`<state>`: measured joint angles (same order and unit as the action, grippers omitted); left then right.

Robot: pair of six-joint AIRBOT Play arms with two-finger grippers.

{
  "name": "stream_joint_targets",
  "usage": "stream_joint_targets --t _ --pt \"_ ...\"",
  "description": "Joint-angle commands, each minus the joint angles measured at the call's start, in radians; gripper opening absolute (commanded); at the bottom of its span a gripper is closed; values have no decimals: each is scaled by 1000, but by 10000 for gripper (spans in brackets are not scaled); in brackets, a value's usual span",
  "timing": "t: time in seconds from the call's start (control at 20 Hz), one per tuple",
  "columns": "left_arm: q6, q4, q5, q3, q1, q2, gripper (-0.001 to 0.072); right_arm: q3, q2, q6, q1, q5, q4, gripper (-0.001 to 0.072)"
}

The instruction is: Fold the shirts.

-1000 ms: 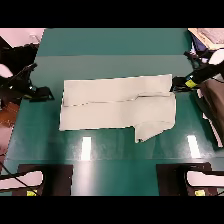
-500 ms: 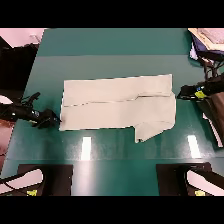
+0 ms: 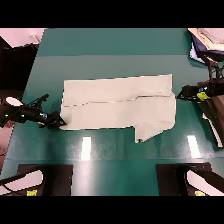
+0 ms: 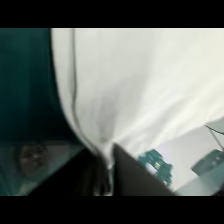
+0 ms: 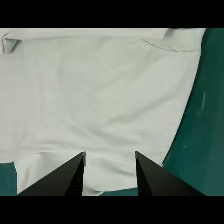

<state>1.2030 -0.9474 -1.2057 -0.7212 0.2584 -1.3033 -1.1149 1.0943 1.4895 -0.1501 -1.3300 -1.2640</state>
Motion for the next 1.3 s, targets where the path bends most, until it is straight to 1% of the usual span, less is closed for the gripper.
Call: stream_joint_targets --t 0.0,0.1,0.3,0.35,0.45,0.7,0.8,0.9,0.95,1.1,1.2,1.25 --pt "20 16 23 0 -34 1 24 18 -9 0 -2 -71 7 366" --pt "20 11 19 -2 -34 11 23 94 -33 1 -16 -79 9 366" --pt "19 8 32 -4 -34 71 23 341 -94 2 -106 -77 21 371" --pt "20 9 36 -4 -34 85 23 393 -103 2 -129 -77 41 392" --pt "20 9 38 -6 -34 99 23 486 -109 1 -171 -60 119 392" --pt "20 10 26 -6 -34 101 23 641 -109 -1 -180 143 305 392" --pt "20 10 16 -6 -34 101 23 659 -109 -1 -180 209 331 391" --pt "20 10 17 -6 -34 101 24 660 -109 0 -180 241 333 386" --pt "20 10 17 -6 -34 101 23 660 -109 0 -180 248 330 360" --pt "20 11 17 -6 -34 101 23 660 -109 -8 -180 276 330 151" --pt "20 11 16 -6 -34 101 23 660 -109 -42 -180 282 330 17" --pt "20 11 16 -6 -34 101 23 660 -109 -53 -180 280 330 16"
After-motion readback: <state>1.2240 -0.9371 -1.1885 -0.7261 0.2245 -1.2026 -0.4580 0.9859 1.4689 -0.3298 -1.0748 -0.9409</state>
